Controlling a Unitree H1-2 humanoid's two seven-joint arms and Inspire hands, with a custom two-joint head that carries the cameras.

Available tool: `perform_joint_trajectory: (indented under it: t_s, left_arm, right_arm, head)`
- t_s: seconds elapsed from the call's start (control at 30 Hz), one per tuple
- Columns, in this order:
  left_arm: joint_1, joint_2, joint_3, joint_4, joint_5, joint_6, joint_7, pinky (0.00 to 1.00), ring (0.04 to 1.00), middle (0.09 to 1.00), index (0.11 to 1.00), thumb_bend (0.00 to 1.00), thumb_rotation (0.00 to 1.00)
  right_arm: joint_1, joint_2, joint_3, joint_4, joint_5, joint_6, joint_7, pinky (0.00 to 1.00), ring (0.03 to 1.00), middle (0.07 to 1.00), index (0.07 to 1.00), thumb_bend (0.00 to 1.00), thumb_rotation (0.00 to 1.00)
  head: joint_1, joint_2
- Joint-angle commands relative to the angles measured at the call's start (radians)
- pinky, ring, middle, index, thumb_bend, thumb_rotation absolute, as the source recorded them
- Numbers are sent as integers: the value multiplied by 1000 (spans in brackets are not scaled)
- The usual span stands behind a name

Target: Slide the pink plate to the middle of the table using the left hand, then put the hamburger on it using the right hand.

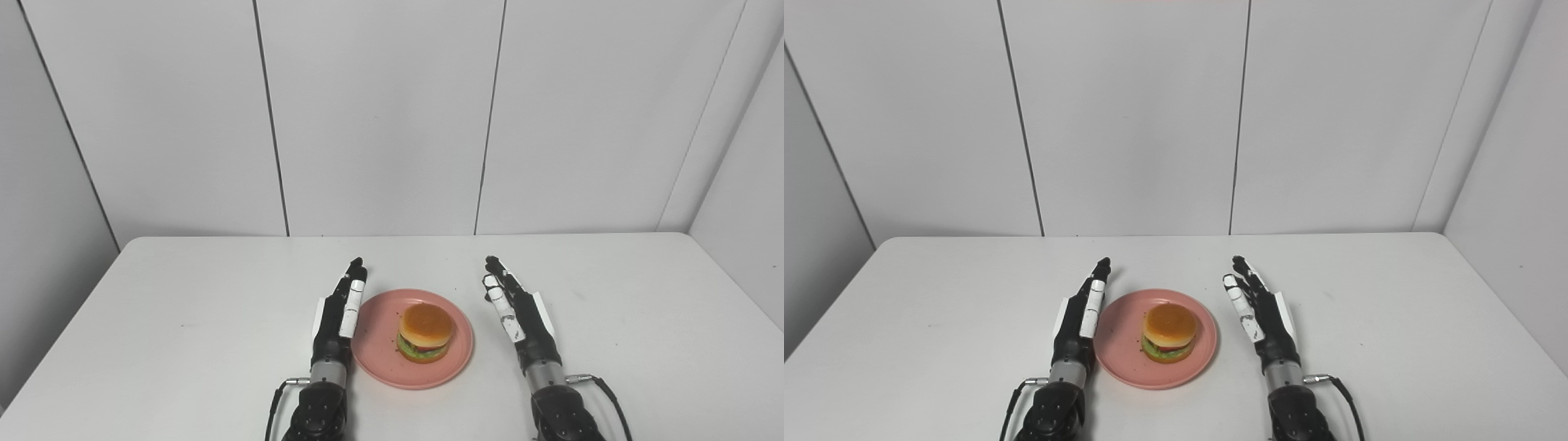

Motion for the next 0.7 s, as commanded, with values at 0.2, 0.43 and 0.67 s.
perform_joint_trajectory:
  t_s: [0.2,0.43,0.67]
  left_arm:
    - [6,-2,9,19,-1,-2,25,1000,1000,986,926,826,1000]
    - [10,-4,11,18,-2,-3,24,1000,1000,992,949,821,1000]
    - [10,-4,12,25,-4,-5,26,1000,1000,988,951,819,1000]
  right_arm:
    - [-11,70,-55,-54,141,141,38,875,878,913,903,778,1000]
    - [-5,78,-55,-82,171,213,51,896,896,937,938,784,1000]
    - [-8,83,-56,-91,181,247,45,891,892,935,934,780,1000]
  head:
    - [2,2]
    - [3,4]
    - [3,5]
